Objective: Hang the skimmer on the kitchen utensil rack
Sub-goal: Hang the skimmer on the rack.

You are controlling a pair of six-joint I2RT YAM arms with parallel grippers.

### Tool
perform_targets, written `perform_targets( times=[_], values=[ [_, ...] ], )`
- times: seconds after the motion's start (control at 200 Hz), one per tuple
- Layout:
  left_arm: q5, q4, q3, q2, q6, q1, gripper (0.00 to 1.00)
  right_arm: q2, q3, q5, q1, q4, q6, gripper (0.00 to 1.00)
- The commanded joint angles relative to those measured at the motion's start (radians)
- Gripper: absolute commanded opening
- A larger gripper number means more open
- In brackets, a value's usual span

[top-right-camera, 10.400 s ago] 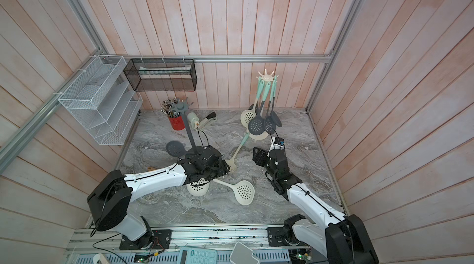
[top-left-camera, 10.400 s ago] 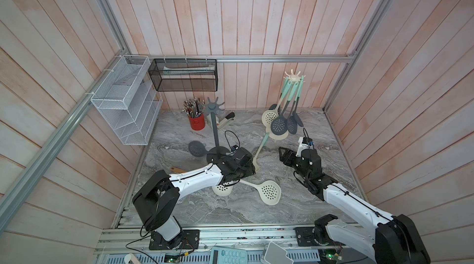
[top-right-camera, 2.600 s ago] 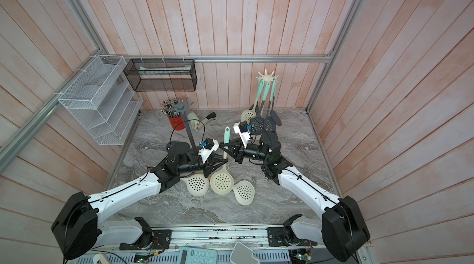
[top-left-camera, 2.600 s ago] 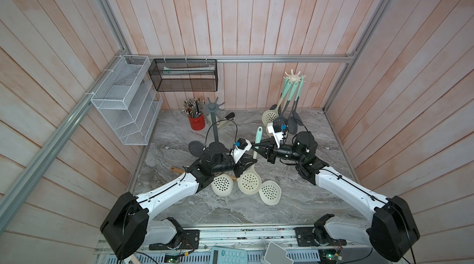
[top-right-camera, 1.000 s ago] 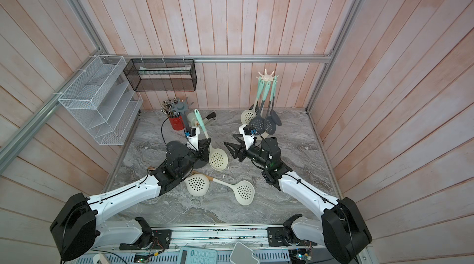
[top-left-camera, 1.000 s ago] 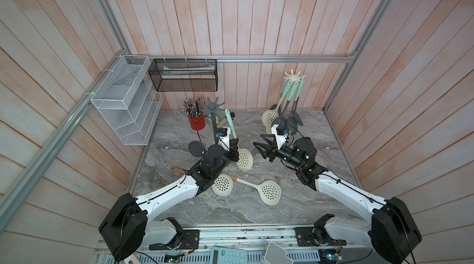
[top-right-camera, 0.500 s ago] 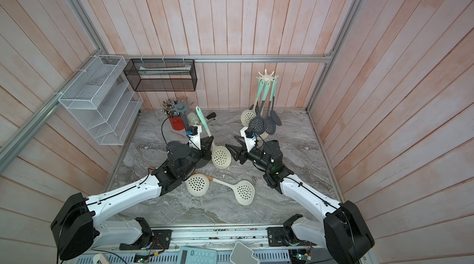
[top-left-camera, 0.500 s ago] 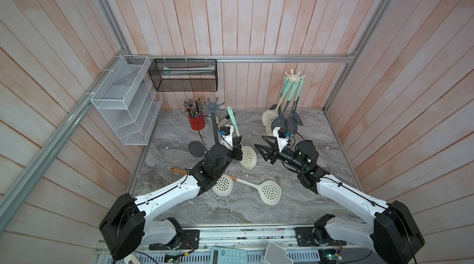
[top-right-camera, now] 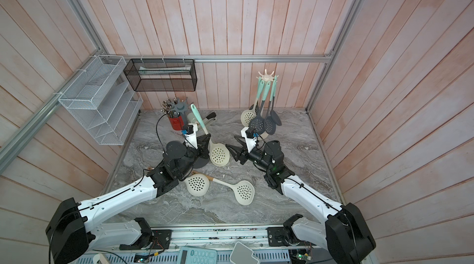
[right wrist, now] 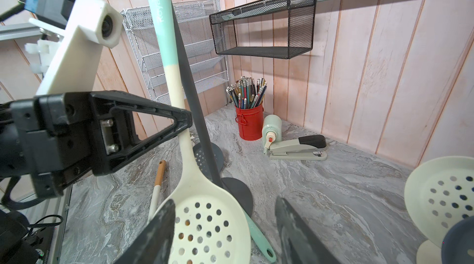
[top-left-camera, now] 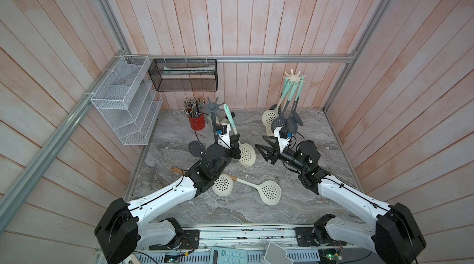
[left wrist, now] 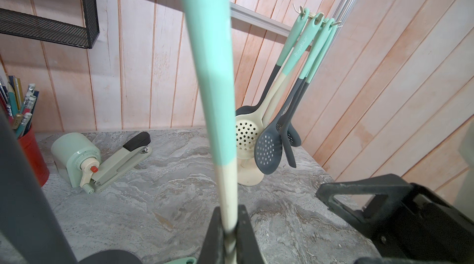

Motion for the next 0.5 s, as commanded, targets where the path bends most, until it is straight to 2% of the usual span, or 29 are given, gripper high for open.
perform_targets(
  times=[0.0, 0.495],
  values=[
    [-0.006, 0.001, -0.010, -0.022, 0.008, -0.003, 0.00, -0.015, -0.010, -0.015, -0.002, 0.022, 0.010, 0.63],
    [-0.006, -0.031, -0.050, -0.032, -0.047, 0.020, 0.00, 0.011, -0.004, -0.025, -0.003, 0.024, 0.018, 0.63]
  ],
)
